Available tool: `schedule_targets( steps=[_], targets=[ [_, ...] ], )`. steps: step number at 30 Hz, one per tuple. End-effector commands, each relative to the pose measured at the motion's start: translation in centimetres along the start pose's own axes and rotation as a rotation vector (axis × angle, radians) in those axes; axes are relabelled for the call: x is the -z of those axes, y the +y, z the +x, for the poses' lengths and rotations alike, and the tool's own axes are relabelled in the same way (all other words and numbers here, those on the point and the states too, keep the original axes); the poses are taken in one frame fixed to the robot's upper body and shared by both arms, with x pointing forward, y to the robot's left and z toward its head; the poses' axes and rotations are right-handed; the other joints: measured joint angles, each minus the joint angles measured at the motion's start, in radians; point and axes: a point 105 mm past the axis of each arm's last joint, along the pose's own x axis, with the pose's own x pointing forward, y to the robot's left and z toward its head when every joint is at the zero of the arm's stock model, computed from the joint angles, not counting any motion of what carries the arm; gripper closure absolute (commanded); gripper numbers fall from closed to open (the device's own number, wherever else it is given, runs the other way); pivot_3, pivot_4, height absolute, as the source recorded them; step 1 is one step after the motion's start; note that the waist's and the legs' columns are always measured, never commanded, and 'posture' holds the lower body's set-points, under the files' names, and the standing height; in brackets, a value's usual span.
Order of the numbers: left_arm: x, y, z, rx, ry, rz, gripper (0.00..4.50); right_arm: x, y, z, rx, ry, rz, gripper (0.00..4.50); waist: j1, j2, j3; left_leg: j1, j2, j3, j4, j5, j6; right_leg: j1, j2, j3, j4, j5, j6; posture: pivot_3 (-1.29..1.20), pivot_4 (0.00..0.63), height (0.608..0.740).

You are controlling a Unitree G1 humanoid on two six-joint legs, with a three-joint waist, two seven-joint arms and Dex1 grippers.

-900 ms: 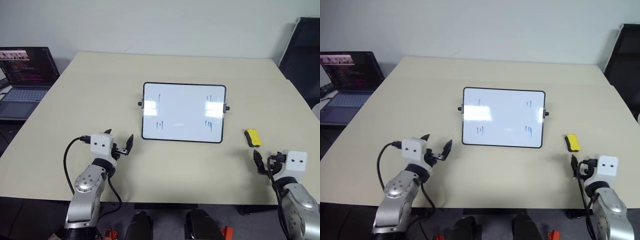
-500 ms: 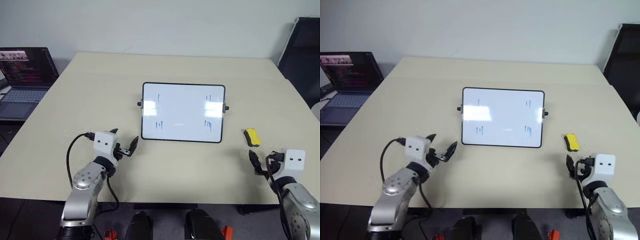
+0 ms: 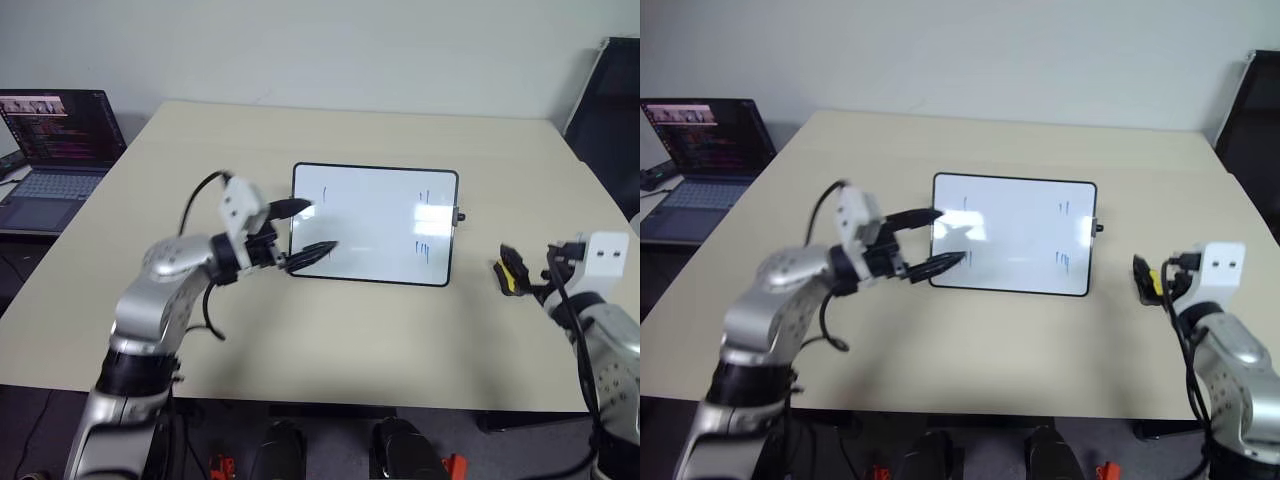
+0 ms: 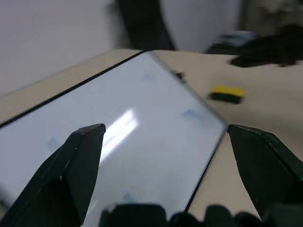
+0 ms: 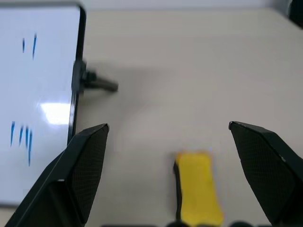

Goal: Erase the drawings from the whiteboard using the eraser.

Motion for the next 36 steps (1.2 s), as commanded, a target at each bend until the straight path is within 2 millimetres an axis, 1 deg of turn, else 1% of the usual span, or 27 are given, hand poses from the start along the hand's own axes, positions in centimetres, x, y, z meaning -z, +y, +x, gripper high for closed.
schedule_targets(
  steps=[1,4,8,11,19,22,24,26,32,33,36],
  targets=[
    [-0.5,0.0,0.8,0.091,0.005,0.007,0.00,1.1,-1.1,0.6,0.027,0.068,-0.018,0.04,-0.004,0.000,0.000,0.000,0.000,0.000,-0.001,0.000,0.000,0.000,0.000,0.000,0.000,0.000,0.000,0.00,0.150,0.740],
    [-1.4,-0.6,1.8,0.161,-0.019,0.017,0.00,1.6,-1.6,1.5,0.034,0.107,-0.012,0.04,-0.009,0.001,0.001,0.000,0.000,0.000,-0.004,0.000,0.000,-0.002,0.001,0.000,0.000,0.001,0.004,0.00,0.150,0.740],
    [-1.6,-1.6,2.5,0.229,-0.012,0.040,0.00,2.4,-1.9,2.2,0.033,0.158,-0.030,0.04,-0.010,0.001,0.001,0.000,0.001,-0.001,-0.005,0.000,0.000,-0.002,0.001,0.000,0.002,0.001,0.006,0.00,0.150,0.740],
    [-1.5,-2.2,2.5,0.262,-0.001,0.050,0.00,2.9,-1.9,2.7,0.027,0.180,-0.028,0.04,-0.007,0.001,0.001,0.000,0.001,-0.001,-0.005,0.000,0.000,-0.002,0.002,0.000,0.002,0.001,0.006,0.00,0.150,0.740],
    [-1.6,-2.3,2.6,0.258,0.012,0.059,0.00,4.7,-2.4,3.4,0.031,0.227,-0.035,0.04,-0.007,0.002,0.001,0.000,0.001,-0.001,-0.004,0.000,0.001,-0.002,0.002,0.000,0.002,0.001,0.006,0.00,0.150,0.740],
    [-1.5,-2.3,2.3,0.248,0.022,0.057,0.00,5.3,-2.9,3.7,0.052,0.237,-0.040,0.04,-0.007,0.002,0.001,0.000,0.001,-0.001,-0.004,0.000,0.001,-0.002,0.002,0.000,0.002,0.001,0.006,0.00,0.150,0.740],
    [-1.4,-2.1,2.2,0.240,0.027,0.057,0.00,5.5,-3.0,3.8,0.053,0.240,-0.041,0.42,-0.007,0.002,0.001,0.000,0.001,-0.001,-0.004,0.000,0.001,-0.002,0.002,0.000,0.002,0.001,0.006,0.00,0.150,0.740],
    [-1.4,-2.0,2.0,0.233,0.029,0.054,0.00,5.7,-3.0,4.0,0.052,0.241,-0.039,0.95,-0.007,0.002,0.001,0.000,0.001,-0.001,-0.004,0.000,0.001,-0.002,0.002,0.000,0.003,0.001,0.006,0.00,0.150,0.740],
    [-1.3,-1.7,1.9,0.197,0.029,0.039,0.00,5.8,-2.9,4.4,0.053,0.245,-0.053,3.13,-0.007,0.002,0.001,0.000,0.001,-0.001,-0.004,0.000,0.001,-0.002,0.002,0.000,0.003,0.001,0.006,0.00,0.150,0.740],
    [-1.2,-1.6,1.9,0.186,0.028,0.034,0.00,5.8,-2.8,4.4,0.050,0.245,-0.053,3.30,-0.007,0.002,0.001,0.000,0.001,-0.001,-0.004,0.000,0.001,-0.002,0.002,0.000,0.003,0.001,0.006,0.00,0.150,0.740],
    [-1.2,-1.1,1.8,0.131,0.005,-0.013,0.00,5.6,-2.8,4.3,0.049,0.238,-0.053,3.32,-0.007,0.002,0.001,0.000,0.001,-0.001,-0.004,0.000,0.001,-0.002,0.002,0.000,0.003,0.001,0.006,0.00,0.150,0.740]
  ],
)
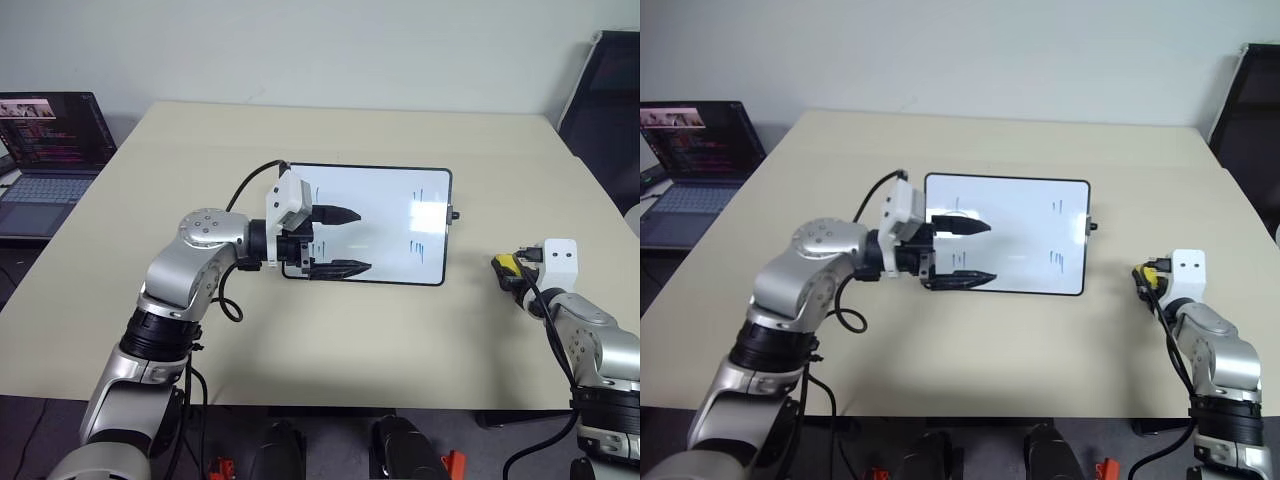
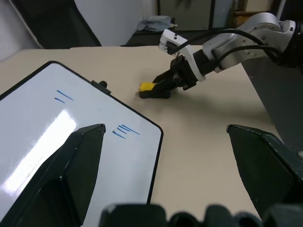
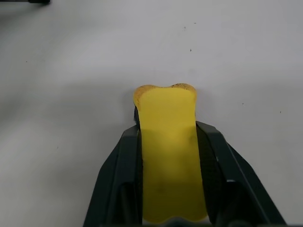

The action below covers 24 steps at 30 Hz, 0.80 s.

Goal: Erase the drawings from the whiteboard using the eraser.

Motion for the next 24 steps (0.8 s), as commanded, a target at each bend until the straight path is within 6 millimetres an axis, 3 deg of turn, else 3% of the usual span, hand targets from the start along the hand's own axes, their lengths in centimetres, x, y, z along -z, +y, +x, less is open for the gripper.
schedule_targets(
  steps=[1,8,15,19,24],
  targets=[
    [-1.3,0.5,-0.5,-0.073,-0.055,0.001,0.00,-1.4,0.0,-0.2,-0.001,-0.053,-0.011,3.32,0.000,0.000,0.000,0.000,0.000,0.000,0.000,0.000,0.000,0.000,0.000,0.000,0.000,0.000,0.000,0.00,0.150,0.740],
    [0.2,2.3,-2.3,-0.346,-0.017,-0.032,0.00,-3.4,2.1,-3.3,-0.036,-0.182,-0.141,3.32,0.001,0.001,0.000,0.000,0.000,0.000,-0.001,0.000,0.000,0.000,0.000,0.000,0.000,0.000,0.000,0.00,0.150,0.740],
    [0.8,2.6,-2.6,-0.412,-0.028,-0.041,0.00,-5.6,9.0,-5.8,-0.233,-0.279,-0.126,3.32,-0.001,0.001,0.000,0.002,0.000,0.000,0.001,0.000,0.000,0.001,0.000,0.000,0.002,0.000,0.000,0.00,0.150,0.740],
    [1.0,2.9,-2.5,-0.392,-0.026,-0.036,0.00,-8.4,12.0,-5.2,-0.291,-0.348,-0.213,3.32,-0.001,0.001,0.000,0.002,0.000,0.000,0.002,0.000,0.000,0.001,0.000,0.000,0.001,-0.001,-0.004,0.00,0.150,0.740],
    [0.9,2.9,-1.9,-0.334,-0.031,-0.022,0.00,-11.2,13.3,-2.3,-0.261,-0.390,-0.279,3.32,0.001,0.001,0.000,0.001,0.000,0.000,0.003,0.000,0.000,0.001,0.000,0.000,0.001,-0.001,-0.004,0.00,0.150,0.740]
  ],
)
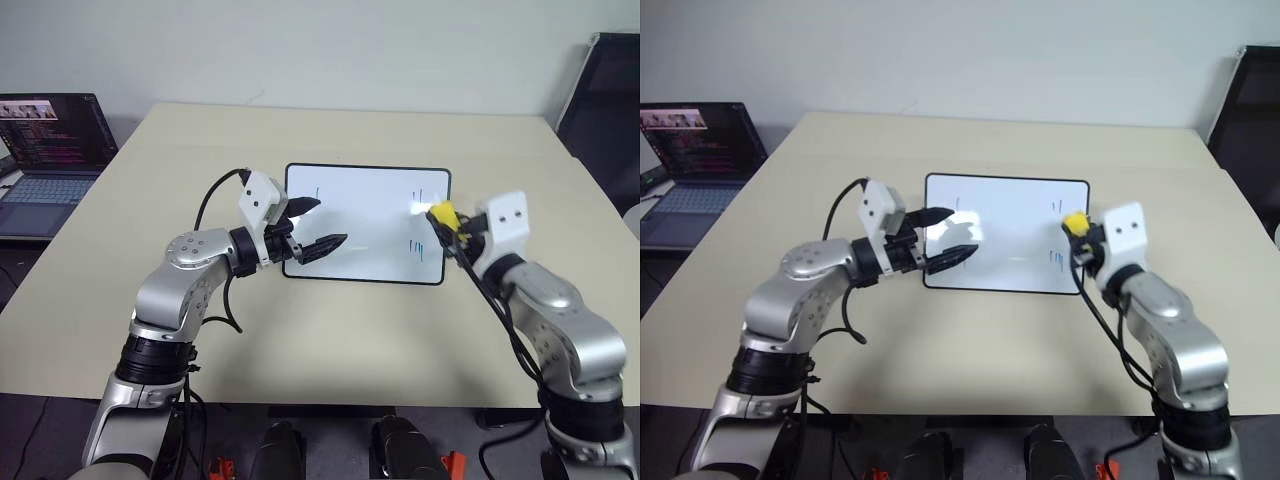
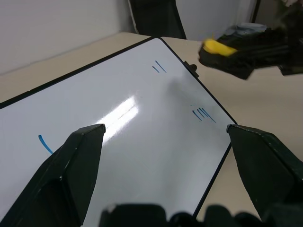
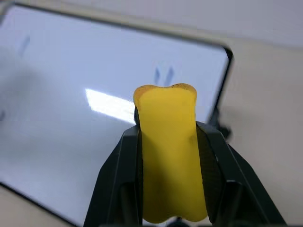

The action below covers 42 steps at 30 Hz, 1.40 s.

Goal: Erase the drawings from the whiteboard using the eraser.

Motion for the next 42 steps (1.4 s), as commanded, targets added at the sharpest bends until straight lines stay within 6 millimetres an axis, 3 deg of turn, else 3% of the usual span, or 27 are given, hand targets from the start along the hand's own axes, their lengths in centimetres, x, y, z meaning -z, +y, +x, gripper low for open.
schedule_targets(
  steps=[1,5,9,16,20,25,29,36,39,42],
  targets=[
    [-1.4,-0.3,0.4,0.052,-0.040,0.056,0.00,-0.9,-0.8,2.3,0.050,-0.025,-0.063,3.32,0.001,0.000,0.000,0.000,0.000,0.000,0.000,0.000,0.000,0.000,0.000,0.000,0.000,0.000,0.000,0.00,0.150,0.740],
    [-1.4,-1.0,0.7,0.101,-0.043,0.057,0.00,-1.2,-1.3,4.1,0.077,-0.035,-0.117,3.32,0.004,0.000,0.000,-0.003,0.000,0.000,-0.001,0.000,0.000,-0.001,0.000,-0.001,-0.001,0.002,0.003,0.00,0.150,0.740],
    [-1.7,-1.9,1.4,0.159,-0.052,0.068,0.00,-0.7,-1.9,4.7,0.093,-0.030,-0.158,3.32,0.004,0.000,0.000,-0.003,0.000,0.000,-0.003,0.000,0.000,-0.002,0.000,-0.001,-0.001,0.003,0.001,0.00,0.150,0.740],
    [-1.8,-2.1,1.8,0.168,-0.053,0.084,0.00,3.0,0.0,3.7,-0.056,0.123,-0.209,3.32,0.001,0.000,0.000,-0.002,0.000,-0.001,-0.002,0.000,0.000,-0.001,0.000,-0.001,0.000,0.001,0.004,0.00,0.150,0.740],
    [-1.7,-2.3,1.7,0.170,-0.052,0.083,0.00,2.5,-0.5,3.9,-0.035,0.123,-0.275,3.32,-0.004,0.000,0.000,0.000,0.000,0.000,0.000,0.000,0.000,0.000,0.000,0.000,0.001,0.002,0.004,0.00,0.150,0.740],
    [-1.7,-2.5,1.6,0.176,-0.055,0.078,0.00,0.5,-3.2,4.8,0.133,0.059,-0.340,3.32,-0.002,0.000,0.000,0.000,0.000,0.000,0.003,0.001,0.001,0.001,0.000,0.000,0.001,0.003,0.001,0.00,0.150,0.740],
    [-1.6,-2.9,1.6,0.183,-0.055,0.074,0.00,1.7,-2.6,4.8,0.074,0.112,-0.338,3.32,-0.002,0.000,0.000,0.000,0.000,0.000,0.005,0.001,0.001,0.001,0.000,0.000,0.001,0.003,0.001,0.00,0.150,0.740],
    [-1.2,-2.6,1.3,0.161,-0.044,0.062,0.00,3.4,0.9,3.3,-0.124,0.156,-0.411,3.32,-0.006,0.000,0.000,0.000,0.000,0.000,0.004,0.001,0.001,0.001,0.000,0.001,0.001,0.004,0.003,0.00,0.150,0.740],
    [-1.1,-2.6,1.2,0.156,-0.041,0.058,0.00,3.0,0.6,3.2,-0.087,0.136,-0.425,3.32,-0.007,0.000,0.000,0.000,0.000,0.000,0.005,0.001,0.001,0.001,0.000,0.001,0.001,0.003,0.000,0.00,0.150,0.740],
    [-0.8,-2.6,0.8,0.144,-0.033,0.051,0.00,1.9,-0.9,3.1,0.005,0.091,-0.438,3.32,-0.006,0.000,0.000,0.000,0.000,0.000,0.006,0.001,0.001,0.001,0.000,0.001,0.001,0.003,0.000,0.00,0.150,0.740]
  ],
)
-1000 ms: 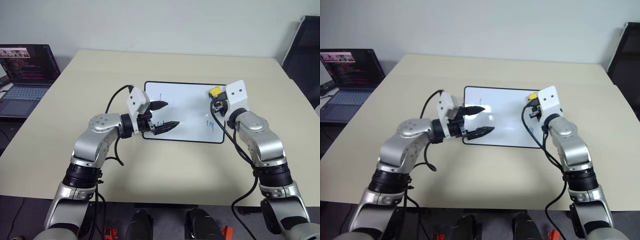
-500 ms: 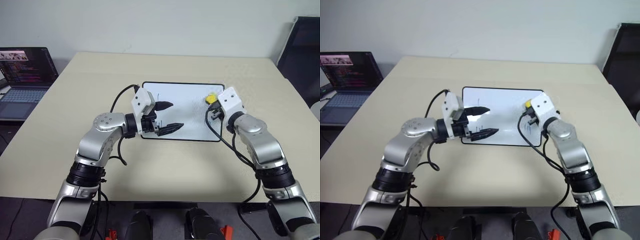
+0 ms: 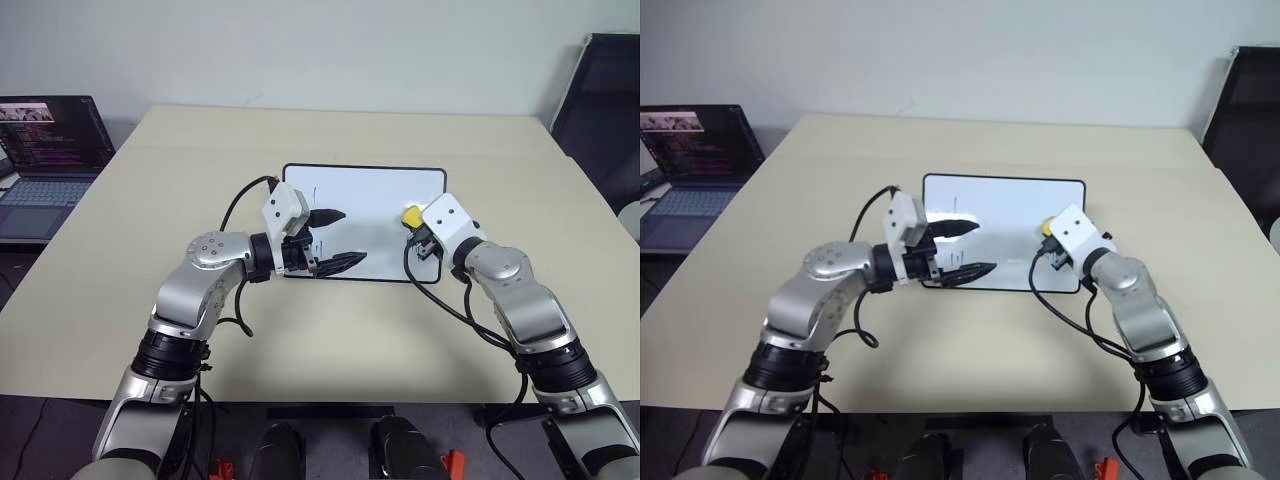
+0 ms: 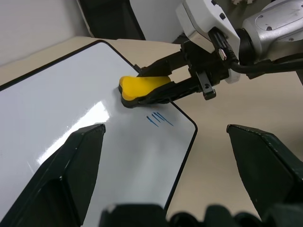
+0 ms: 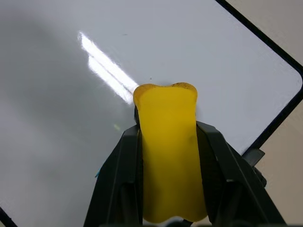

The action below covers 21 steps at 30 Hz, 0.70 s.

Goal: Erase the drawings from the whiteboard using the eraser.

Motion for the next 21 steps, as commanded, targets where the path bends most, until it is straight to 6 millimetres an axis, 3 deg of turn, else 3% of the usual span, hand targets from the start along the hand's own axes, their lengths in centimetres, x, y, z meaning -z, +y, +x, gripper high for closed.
schedule_targets(
  steps=[1,4,8,14,21],
  targets=[
    [-1.2,0.1,-0.9,-0.022,-0.028,0.036,0.00,-0.7,-2.8,-0.8,0.136,-0.040,-0.010,3.32,0.002,0.000,0.000,0.000,0.000,0.000,0.000,0.000,0.000,0.000,0.000,0.000,0.000,0.000,0.000,0.00,0.150,0.740],
    [-0.4,0.5,-2.2,-0.063,0.003,0.025,0.00,-2.1,-3.4,-2.0,0.143,-0.146,0.115,3.32,0.005,0.000,0.000,-0.002,0.000,0.000,0.000,0.000,0.000,-0.001,0.000,0.000,-0.001,0.001,0.001,0.00,0.150,0.740],
    [0.9,0.5,-4.2,-0.092,0.054,0.013,0.00,-2.6,-1.8,-4.2,0.014,-0.221,0.257,3.33,0.005,0.000,0.000,-0.002,0.001,-0.001,-0.005,0.000,0.000,-0.002,0.000,-0.001,-0.001,0.001,0.005,0.00,0.150,0.740],
    [1.7,-0.4,-6.0,-0.098,0.077,-0.023,0.00,-1.2,1.1,-7.6,-0.162,-0.201,0.294,3.33,0.010,0.000,0.000,-0.002,0.001,-0.001,-0.008,0.000,0.000,-0.003,0.000,-0.002,-0.002,-0.001,0.004,0.00,0.150,0.740],
    [2.6,-2.2,-6.9,-0.097,0.105,-0.065,0.00,1.0,3.2,-9.6,-0.205,-0.139,0.332,3.33,0.007,0.000,0.000,0.000,0.001,0.000,-0.007,0.000,0.000,-0.002,-0.001,-0.001,-0.002,-0.004,-0.003,0.00,0.150,0.740]
  ],
)
